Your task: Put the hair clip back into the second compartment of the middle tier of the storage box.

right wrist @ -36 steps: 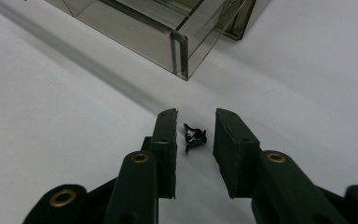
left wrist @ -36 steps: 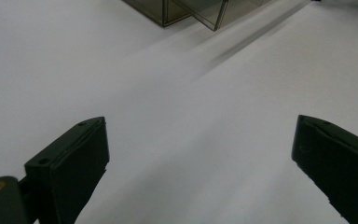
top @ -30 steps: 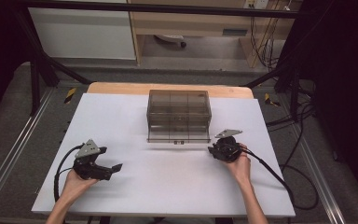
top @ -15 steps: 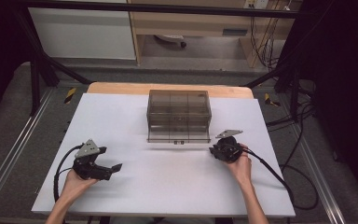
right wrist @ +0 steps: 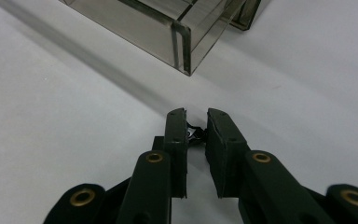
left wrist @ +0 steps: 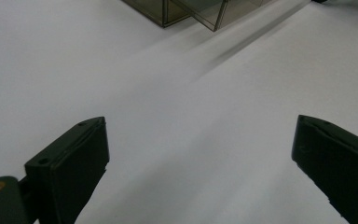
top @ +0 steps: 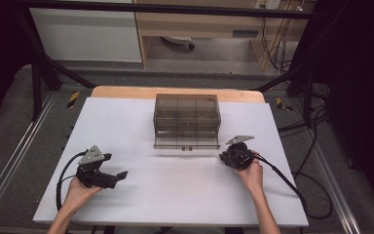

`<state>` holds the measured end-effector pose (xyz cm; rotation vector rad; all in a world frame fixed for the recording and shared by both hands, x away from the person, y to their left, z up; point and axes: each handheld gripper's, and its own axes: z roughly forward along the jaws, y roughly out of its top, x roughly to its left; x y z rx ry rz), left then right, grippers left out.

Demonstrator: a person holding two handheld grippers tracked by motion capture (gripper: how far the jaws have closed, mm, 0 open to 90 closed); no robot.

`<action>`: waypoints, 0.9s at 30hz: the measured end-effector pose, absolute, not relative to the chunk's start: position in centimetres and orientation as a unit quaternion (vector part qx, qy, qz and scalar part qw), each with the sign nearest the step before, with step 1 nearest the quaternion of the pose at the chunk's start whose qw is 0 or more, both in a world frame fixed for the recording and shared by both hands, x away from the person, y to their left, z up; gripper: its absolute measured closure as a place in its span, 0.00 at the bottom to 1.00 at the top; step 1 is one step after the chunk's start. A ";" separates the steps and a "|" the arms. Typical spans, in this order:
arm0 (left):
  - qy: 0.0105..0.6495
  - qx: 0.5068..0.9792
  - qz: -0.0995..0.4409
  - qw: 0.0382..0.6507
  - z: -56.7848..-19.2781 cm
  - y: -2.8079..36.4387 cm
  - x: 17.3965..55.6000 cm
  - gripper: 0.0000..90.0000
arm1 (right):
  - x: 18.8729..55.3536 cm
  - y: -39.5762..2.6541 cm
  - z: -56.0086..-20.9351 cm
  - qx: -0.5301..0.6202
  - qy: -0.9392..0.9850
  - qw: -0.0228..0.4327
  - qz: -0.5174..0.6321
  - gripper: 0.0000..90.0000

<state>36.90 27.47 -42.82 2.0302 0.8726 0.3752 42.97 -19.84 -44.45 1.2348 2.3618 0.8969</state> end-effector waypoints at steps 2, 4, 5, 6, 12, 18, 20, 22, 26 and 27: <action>0.351 0.815 0.150 0.436 -42.8 27.5 36.9 0.04 | 43.0 -19.9 -44.4 0.434 0.829 0.164 0.314 0.88; 0.351 0.815 0.151 0.435 -42.8 27.5 36.9 0.04 | 42.9 -19.9 -44.3 0.434 0.828 0.164 0.315 0.88; 0.351 0.815 0.150 0.435 -42.8 27.5 36.9 0.04 | 42.9 -19.9 -44.3 0.433 0.829 0.164 0.315 0.88; 0.351 0.815 0.150 0.435 -42.8 27.5 36.9 0.04 | 42.9 -19.9 -44.2 0.433 0.828 0.164 0.315 0.88; 0.351 0.815 0.150 0.435 -42.8 27.5 36.9 0.04 | 42.8 -20.0 -44.0 0.430 0.829 0.163 0.317 0.88; 0.350 0.816 0.150 0.435 -42.8 27.4 36.9 0.04 | 42.7 -20.2 -43.8 0.428 0.832 0.161 0.316 0.88; 0.350 0.816 0.150 0.435 -42.9 27.5 36.9 0.04 | 42.6 -20.2 -43.7 0.430 0.829 0.162 0.318 0.88; 0.350 0.816 0.150 0.435 -42.8 27.5 36.9 0.04 | 42.6 -20.2 -43.6 0.428 0.831 0.162 0.317 0.88; 0.350 0.816 0.150 0.435 -42.8 27.5 36.9 0.04 | 42.4 -20.3 -43.4 0.427 0.831 0.163 0.316 0.88; 0.350 0.816 0.150 0.435 -42.8 27.5 36.9 0.04 | 42.4 -20.3 -43.4 0.427 0.831 0.165 0.316 0.88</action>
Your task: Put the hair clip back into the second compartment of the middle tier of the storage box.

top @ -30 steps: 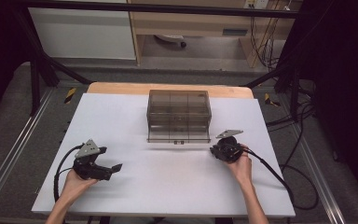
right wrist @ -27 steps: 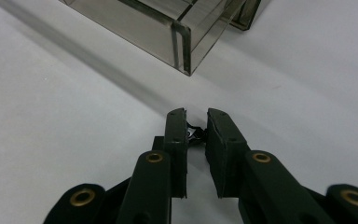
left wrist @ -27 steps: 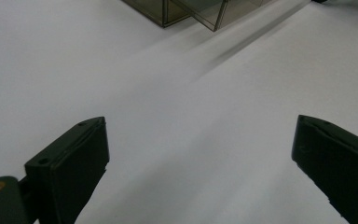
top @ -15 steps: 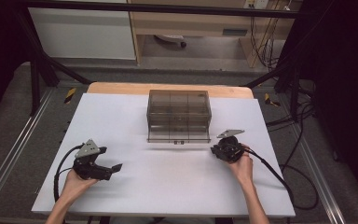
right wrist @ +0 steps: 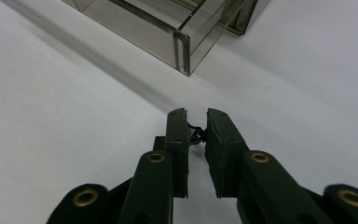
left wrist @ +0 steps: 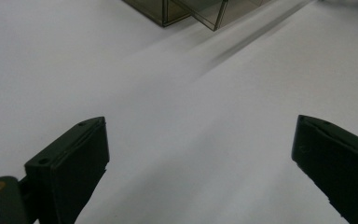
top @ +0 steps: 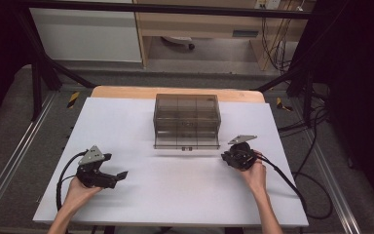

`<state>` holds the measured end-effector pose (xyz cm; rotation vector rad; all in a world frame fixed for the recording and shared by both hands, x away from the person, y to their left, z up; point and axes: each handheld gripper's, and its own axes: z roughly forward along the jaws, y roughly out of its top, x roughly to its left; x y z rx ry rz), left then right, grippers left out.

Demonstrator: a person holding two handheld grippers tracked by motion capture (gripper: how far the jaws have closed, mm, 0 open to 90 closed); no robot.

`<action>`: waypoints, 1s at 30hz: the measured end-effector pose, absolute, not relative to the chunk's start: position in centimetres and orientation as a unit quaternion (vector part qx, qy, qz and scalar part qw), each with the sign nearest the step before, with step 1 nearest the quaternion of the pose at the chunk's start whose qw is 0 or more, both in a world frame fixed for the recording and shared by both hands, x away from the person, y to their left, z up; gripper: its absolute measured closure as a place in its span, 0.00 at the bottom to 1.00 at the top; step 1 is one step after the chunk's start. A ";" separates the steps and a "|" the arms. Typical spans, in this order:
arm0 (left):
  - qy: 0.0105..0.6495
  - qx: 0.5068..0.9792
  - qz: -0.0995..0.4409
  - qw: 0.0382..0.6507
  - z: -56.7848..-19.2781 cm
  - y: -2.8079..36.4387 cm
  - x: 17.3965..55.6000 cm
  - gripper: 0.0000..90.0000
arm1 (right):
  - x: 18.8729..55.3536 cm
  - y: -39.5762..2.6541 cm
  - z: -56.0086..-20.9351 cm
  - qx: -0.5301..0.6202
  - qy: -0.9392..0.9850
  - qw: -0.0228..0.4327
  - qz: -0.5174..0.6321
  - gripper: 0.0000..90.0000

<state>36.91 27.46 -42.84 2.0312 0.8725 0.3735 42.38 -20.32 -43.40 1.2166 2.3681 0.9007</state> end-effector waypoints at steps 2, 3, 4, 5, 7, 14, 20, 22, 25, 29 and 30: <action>0.351 0.816 0.150 0.435 -42.8 27.5 36.9 0.04 | 42.3 -20.4 -43.3 0.426 0.831 0.167 0.316 0.88; 0.351 0.816 0.150 0.435 -42.8 27.5 36.9 0.04 | 42.3 -20.4 -43.3 0.425 0.832 0.167 0.315 0.88; 0.351 0.816 0.150 0.435 -42.8 27.5 36.9 0.04 | 42.2 -20.4 -43.2 0.426 0.831 0.168 0.317 0.88; 0.350 0.816 0.150 0.435 -42.8 27.5 36.9 0.04 | 42.2 -20.4 -43.2 0.426 0.830 0.168 0.318 0.88; 0.350 0.816 0.150 0.435 -42.8 27.5 36.9 0.04 | 42.1 -20.5 -43.1 0.424 0.831 0.169 0.317 0.88; 0.350 0.816 0.150 0.435 -42.8 27.5 36.9 0.04 | 41.7 -20.8 -42.8 0.424 0.830 0.169 0.320 0.88; 0.350 0.816 0.150 0.435 -42.8 27.5 36.9 0.04 | 41.4 -20.9 -42.6 0.423 0.830 0.169 0.321 0.88; 0.350 0.816 0.150 0.435 -42.8 27.5 36.9 0.04 | 41.3 -21.0 -42.5 0.420 0.831 0.169 0.324 0.88; 0.350 0.816 0.150 0.435 -42.8 27.5 36.9 0.04 | 41.2 -21.0 -42.3 0.420 0.831 0.167 0.325 0.88; 0.350 0.816 0.150 0.435 -42.8 27.5 36.9 0.04 | 41.0 -21.2 -42.0 0.420 0.829 0.165 0.329 0.88; 0.350 0.816 0.150 0.435 -42.8 27.5 36.9 0.04 | 40.9 -21.2 -42.0 0.420 0.828 0.166 0.332 0.88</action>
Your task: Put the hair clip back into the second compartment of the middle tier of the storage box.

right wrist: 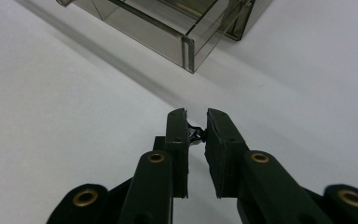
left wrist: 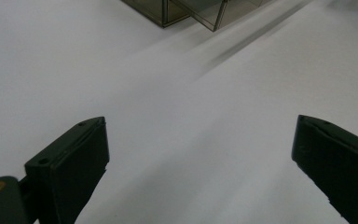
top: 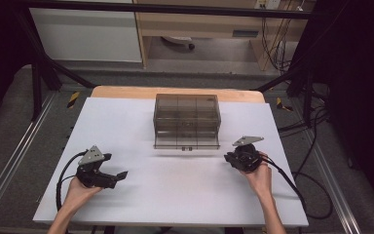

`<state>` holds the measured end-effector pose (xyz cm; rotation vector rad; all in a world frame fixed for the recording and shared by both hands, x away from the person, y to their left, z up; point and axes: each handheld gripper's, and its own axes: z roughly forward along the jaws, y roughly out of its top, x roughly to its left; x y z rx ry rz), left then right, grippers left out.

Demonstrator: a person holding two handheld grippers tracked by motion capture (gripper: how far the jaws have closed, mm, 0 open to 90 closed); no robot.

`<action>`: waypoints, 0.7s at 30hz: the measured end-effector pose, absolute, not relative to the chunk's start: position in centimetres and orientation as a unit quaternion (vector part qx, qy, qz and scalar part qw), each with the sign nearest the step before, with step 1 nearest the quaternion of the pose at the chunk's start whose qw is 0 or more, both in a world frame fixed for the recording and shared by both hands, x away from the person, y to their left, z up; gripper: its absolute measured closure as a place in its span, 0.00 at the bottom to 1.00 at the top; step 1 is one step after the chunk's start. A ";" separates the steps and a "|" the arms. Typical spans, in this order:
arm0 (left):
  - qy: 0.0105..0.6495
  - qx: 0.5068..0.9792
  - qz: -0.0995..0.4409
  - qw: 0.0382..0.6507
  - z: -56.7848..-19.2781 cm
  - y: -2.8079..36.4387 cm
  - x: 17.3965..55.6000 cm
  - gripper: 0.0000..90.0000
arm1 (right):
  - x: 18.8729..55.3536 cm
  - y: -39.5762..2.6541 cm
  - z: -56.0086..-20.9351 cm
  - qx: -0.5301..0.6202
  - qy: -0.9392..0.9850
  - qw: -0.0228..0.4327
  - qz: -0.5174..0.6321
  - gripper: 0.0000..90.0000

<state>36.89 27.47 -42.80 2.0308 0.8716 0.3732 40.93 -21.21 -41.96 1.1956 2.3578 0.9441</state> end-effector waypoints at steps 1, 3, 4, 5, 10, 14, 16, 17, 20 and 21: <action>0.350 0.816 0.150 0.435 -42.8 27.5 36.9 0.04 | 40.9 -21.2 -41.9 0.420 0.828 0.167 0.333 0.88; 0.350 0.816 0.150 0.435 -42.8 27.5 36.9 0.04 | 40.7 -21.3 -41.7 0.419 0.828 0.165 0.334 0.88; 0.350 0.816 0.150 0.435 -42.8 27.5 36.9 0.04 | 40.7 -21.3 -41.7 0.418 0.827 0.166 0.337 0.88; 0.350 0.816 0.150 0.435 -42.8 27.4 36.9 0.04 | 40.6 -21.3 -41.6 0.419 0.827 0.165 0.337 0.88; 0.350 0.816 0.150 0.435 -42.8 27.5 36.9 0.04 | 40.3 -21.4 -41.2 0.416 0.826 0.167 0.342 0.88; 0.350 0.816 0.150 0.435 -42.8 27.5 36.9 0.04 | 40.1 -21.5 -40.8 0.413 0.826 0.166 0.347 0.88; 0.350 0.816 0.150 0.435 -42.8 27.4 36.9 0.04 | 40.1 -21.6 -40.6 0.412 0.826 0.165 0.347 0.88; 0.350 0.816 0.150 0.435 -42.8 27.4 36.9 0.04 | 40.0 -21.6 -40.5 0.412 0.826 0.165 0.348 0.88; 0.350 0.816 0.150 0.434 -42.8 27.4 36.9 0.04 | 40.0 -21.6 -40.3 0.407 0.827 0.168 0.349 0.88; 0.350 0.816 0.150 0.434 -42.8 27.4 36.9 0.04 | 39.9 -21.6 -40.3 0.408 0.827 0.167 0.350 0.88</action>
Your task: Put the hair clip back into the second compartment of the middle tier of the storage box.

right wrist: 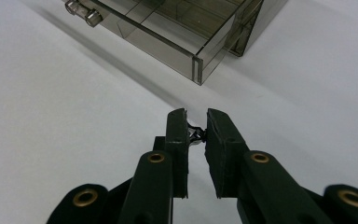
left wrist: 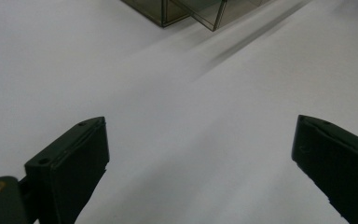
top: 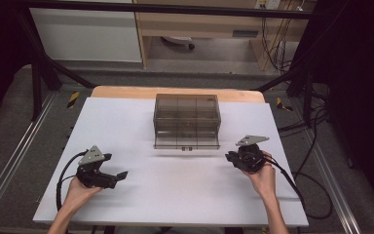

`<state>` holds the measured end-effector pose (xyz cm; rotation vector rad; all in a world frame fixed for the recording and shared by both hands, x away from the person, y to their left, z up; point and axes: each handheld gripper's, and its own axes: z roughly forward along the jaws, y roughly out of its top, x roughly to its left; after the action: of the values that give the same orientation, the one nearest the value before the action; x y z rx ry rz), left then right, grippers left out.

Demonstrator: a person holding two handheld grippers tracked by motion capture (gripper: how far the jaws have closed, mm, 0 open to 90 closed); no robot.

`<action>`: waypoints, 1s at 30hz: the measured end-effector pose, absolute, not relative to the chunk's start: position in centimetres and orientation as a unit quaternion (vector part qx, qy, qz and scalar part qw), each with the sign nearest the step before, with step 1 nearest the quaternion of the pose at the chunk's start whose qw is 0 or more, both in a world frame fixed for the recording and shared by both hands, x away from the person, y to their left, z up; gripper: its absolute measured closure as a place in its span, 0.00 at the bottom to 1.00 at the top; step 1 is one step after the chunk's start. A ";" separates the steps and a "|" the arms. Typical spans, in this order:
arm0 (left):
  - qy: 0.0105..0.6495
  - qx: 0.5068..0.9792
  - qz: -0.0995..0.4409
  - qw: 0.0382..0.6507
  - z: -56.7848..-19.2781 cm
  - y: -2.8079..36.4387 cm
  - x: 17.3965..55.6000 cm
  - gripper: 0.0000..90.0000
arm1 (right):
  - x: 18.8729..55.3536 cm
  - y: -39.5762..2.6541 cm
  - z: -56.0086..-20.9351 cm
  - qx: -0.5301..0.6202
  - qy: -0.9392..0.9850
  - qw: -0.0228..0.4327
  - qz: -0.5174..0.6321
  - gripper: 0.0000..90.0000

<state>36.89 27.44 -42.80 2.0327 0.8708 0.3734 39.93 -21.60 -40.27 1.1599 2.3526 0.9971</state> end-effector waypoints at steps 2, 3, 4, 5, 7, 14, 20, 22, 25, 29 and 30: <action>0.350 0.816 0.150 0.435 -42.8 27.4 36.9 0.04 | 39.8 -21.6 -40.1 0.407 0.827 0.164 0.350 0.88; 0.350 0.816 0.150 0.434 -42.8 27.4 36.9 0.04 | 39.8 -21.5 -40.1 0.406 0.826 0.166 0.353 0.88; 0.350 0.817 0.149 0.434 -42.8 27.4 36.9 0.04 | 39.8 -21.5 -40.0 0.405 0.827 0.165 0.354 0.88; 0.349 0.817 0.149 0.434 -42.8 27.4 36.9 0.04 | 39.7 -21.5 -39.9 0.403 0.828 0.166 0.353 0.88; 0.349 0.817 0.149 0.434 -42.8 27.4 36.9 0.04 | 39.7 -21.6 -39.8 0.400 0.829 0.165 0.355 0.88; 0.349 0.818 0.149 0.434 -42.8 27.4 36.9 0.04 | 39.5 -21.5 -39.3 0.397 0.828 0.161 0.363 0.88; 0.349 0.818 0.148 0.433 -42.8 27.4 36.9 0.04 | 39.3 -21.1 -38.8 0.388 0.830 0.158 0.368 0.88; 0.349 0.818 0.149 0.433 -42.8 27.4 36.9 0.04 | 39.2 -21.0 -38.6 0.387 0.830 0.157 0.370 0.88; 0.349 0.817 0.149 0.434 -42.8 27.4 36.9 0.04 | 39.1 -20.8 -38.4 0.383 0.831 0.157 0.372 0.88; 0.349 0.818 0.149 0.433 -42.8 27.4 36.9 0.04 | 39.0 -20.5 -38.1 0.377 0.833 0.154 0.375 0.88; 0.349 0.817 0.149 0.433 -42.8 27.4 36.9 0.04 | 39.0 -20.5 -38.0 0.377 0.832 0.154 0.377 0.88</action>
<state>36.89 27.42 -42.83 2.0364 0.8692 0.3706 38.99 -20.46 -38.05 1.0804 2.3863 1.0795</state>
